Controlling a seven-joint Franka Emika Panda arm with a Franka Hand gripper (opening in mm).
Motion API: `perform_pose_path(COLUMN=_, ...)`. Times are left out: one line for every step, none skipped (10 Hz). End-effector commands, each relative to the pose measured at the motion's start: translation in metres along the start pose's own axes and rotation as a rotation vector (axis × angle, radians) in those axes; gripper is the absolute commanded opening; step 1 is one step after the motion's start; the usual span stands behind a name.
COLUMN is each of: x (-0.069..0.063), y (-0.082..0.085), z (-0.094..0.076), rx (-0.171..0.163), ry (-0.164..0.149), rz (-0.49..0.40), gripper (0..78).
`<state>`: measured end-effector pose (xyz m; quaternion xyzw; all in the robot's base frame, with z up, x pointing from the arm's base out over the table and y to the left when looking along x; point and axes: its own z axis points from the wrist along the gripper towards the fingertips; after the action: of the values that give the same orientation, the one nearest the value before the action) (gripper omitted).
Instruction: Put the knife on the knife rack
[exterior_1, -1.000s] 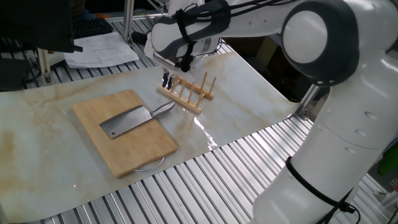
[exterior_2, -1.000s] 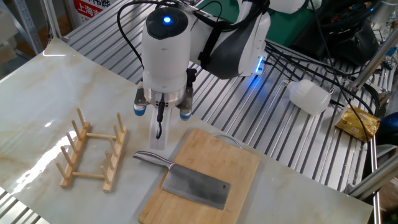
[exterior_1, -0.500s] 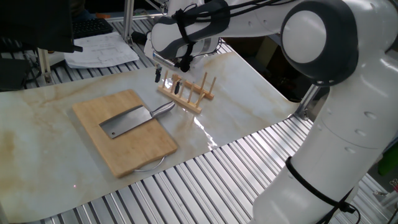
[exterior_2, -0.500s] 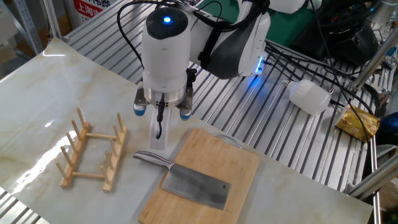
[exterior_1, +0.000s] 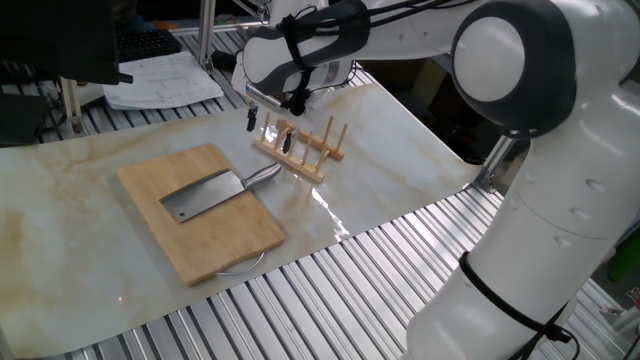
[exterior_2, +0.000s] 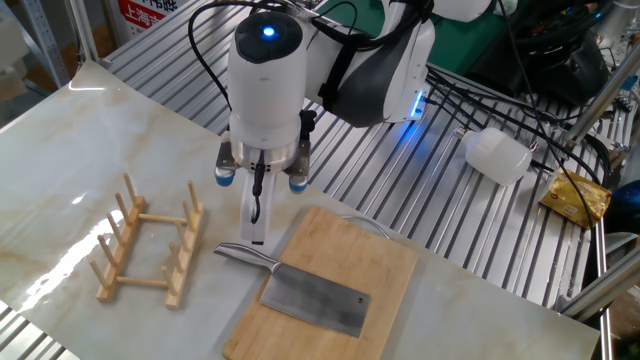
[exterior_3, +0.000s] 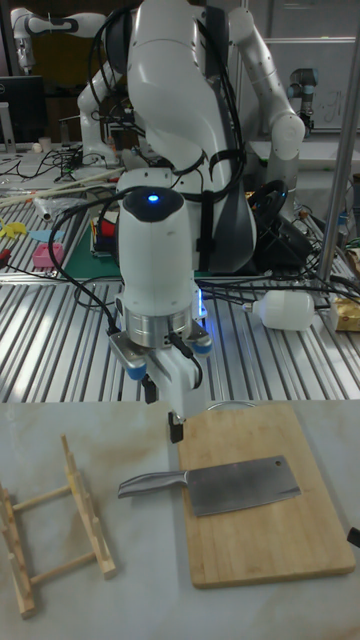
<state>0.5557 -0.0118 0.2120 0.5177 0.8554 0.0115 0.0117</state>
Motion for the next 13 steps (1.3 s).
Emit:
perform_pose_path(x=-0.001, y=0.005, z=0.063, rx=-0.010, ry=-0.013, rz=0.104, gripper=77.5)
perform_pose_path(x=-0.001, y=0.005, z=0.064, rx=-0.010, ry=-0.012, rz=0.114, gripper=77.5)
perform_pose_path(x=-0.001, y=0.006, z=0.065, rx=-0.011, ry=-0.010, rz=0.122, gripper=77.5)
perform_pose_path(x=-0.001, y=0.006, z=0.067, rx=-0.012, ry=-0.006, rz=0.137, gripper=77.5)
perform_pose_path(x=-0.002, y=0.006, z=0.070, rx=-0.015, ry=-0.002, rz=0.153, gripper=77.5)
perform_pose_path(x=-0.003, y=0.006, z=0.073, rx=-0.016, ry=-0.001, rz=0.169, gripper=77.5)
perform_pose_path(x=-0.003, y=0.006, z=0.076, rx=-0.020, ry=-0.002, rz=0.179, gripper=77.5)
perform_pose_path(x=-0.004, y=0.006, z=0.077, rx=-0.022, ry=-0.003, rz=0.182, gripper=77.5)
perform_pose_path(x=-0.006, y=0.007, z=0.082, rx=-0.029, ry=-0.003, rz=0.201, gripper=77.5)
perform_pose_path(x=-0.007, y=0.007, z=0.085, rx=-0.035, ry=-0.002, rz=0.210, gripper=77.5)
perform_pose_path(x=-0.008, y=0.007, z=0.088, rx=-0.042, ry=0.000, rz=0.220, gripper=77.5)
perform_pose_path(x=-0.009, y=0.007, z=0.091, rx=-0.051, ry=0.004, rz=0.233, gripper=77.5)
perform_pose_path(x=-0.009, y=0.007, z=0.094, rx=-0.055, ry=0.005, rz=0.244, gripper=77.5)
